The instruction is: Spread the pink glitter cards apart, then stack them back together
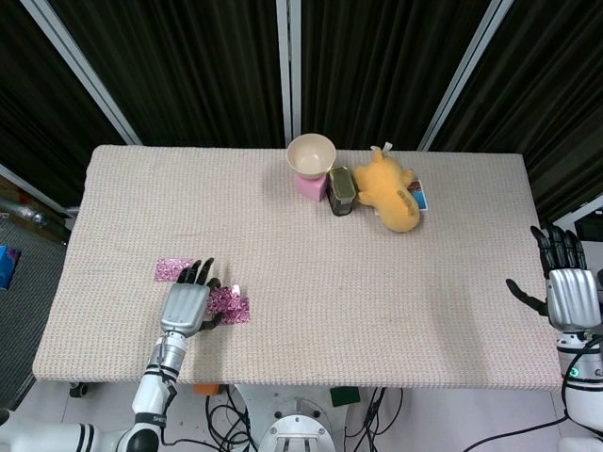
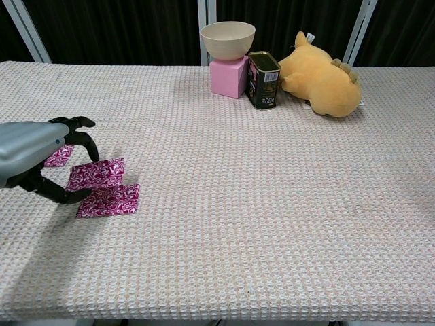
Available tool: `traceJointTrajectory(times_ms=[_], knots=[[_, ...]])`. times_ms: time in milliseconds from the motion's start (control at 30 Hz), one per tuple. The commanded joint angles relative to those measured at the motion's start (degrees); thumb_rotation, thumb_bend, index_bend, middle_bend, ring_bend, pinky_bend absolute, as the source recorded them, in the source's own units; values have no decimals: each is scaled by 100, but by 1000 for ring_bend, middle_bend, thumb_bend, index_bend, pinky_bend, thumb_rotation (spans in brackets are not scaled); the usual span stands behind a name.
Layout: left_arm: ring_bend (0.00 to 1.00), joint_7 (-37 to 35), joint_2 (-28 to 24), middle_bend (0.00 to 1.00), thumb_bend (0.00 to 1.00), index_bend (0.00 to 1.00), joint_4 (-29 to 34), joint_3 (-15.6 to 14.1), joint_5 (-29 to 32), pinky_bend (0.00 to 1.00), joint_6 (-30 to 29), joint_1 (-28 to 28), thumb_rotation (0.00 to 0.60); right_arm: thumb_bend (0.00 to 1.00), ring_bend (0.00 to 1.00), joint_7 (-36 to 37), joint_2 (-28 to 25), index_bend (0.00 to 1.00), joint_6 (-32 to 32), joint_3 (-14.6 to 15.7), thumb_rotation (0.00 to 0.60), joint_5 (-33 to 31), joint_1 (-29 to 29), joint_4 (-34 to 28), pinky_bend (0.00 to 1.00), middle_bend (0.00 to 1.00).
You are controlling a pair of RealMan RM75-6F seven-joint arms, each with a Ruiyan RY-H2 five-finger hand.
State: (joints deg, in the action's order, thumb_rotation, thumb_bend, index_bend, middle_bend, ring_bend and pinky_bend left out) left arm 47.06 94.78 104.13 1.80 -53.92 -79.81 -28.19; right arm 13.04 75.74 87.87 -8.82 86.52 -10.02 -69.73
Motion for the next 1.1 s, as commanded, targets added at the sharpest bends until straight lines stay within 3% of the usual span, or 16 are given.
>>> traceJointTrajectory(times_ms=[33, 733, 1100], knots=[[0, 175, 180, 11, 264, 378, 4, 33, 68, 126, -143, 52, 464, 451, 0, 64, -19, 0, -11, 8, 600, 13, -14, 33, 0, 0], [0, 585, 247, 12, 264, 393, -9, -297, -116, 126, -206, 216, 458, 451, 0, 204, 37, 0, 16, 82, 600, 0, 20, 191, 0, 0], [0, 654, 295, 17, 264, 393, -34, -258, -181, 126, -35, 185, 458, 452, 0, 198, 41, 0, 44, 114, 600, -22, 76, 199, 0, 0]])
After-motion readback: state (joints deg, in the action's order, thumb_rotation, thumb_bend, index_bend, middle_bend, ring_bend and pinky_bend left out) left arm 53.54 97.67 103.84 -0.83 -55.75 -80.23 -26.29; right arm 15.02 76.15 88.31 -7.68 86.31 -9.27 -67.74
